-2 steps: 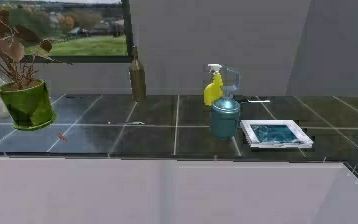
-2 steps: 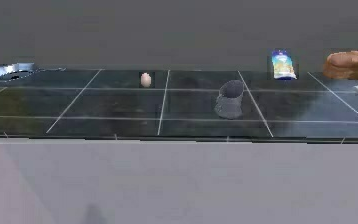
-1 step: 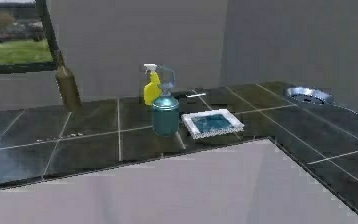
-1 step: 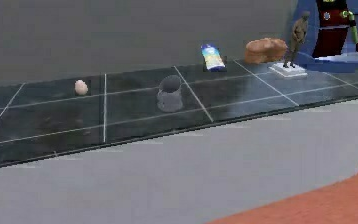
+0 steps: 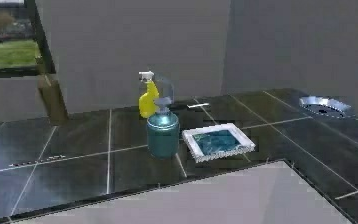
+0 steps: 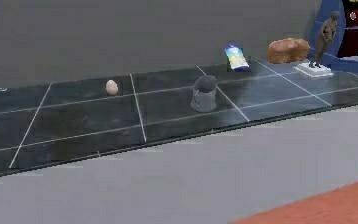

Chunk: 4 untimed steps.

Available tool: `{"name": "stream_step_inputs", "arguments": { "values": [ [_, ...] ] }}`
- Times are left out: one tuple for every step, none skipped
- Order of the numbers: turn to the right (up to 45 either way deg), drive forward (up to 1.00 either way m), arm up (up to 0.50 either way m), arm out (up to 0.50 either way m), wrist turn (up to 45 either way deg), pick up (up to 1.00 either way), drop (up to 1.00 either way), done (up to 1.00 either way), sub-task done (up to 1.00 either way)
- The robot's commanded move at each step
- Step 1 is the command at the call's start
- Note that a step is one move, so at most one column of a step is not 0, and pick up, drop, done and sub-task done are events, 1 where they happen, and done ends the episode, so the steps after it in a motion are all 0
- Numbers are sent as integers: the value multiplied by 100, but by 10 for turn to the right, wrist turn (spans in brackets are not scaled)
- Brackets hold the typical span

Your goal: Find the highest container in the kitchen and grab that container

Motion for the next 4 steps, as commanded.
{"name": "stream_step_inputs", "arguments": {
  "values": [
    [-450,0,0,0,0,0,0,0,0],
    [-450,0,0,0,0,0,0,0,0],
    [0,100,0,0,0,0,0,0,0],
    [-180,0,0,0,0,0,0,0,0]
  ]
}}
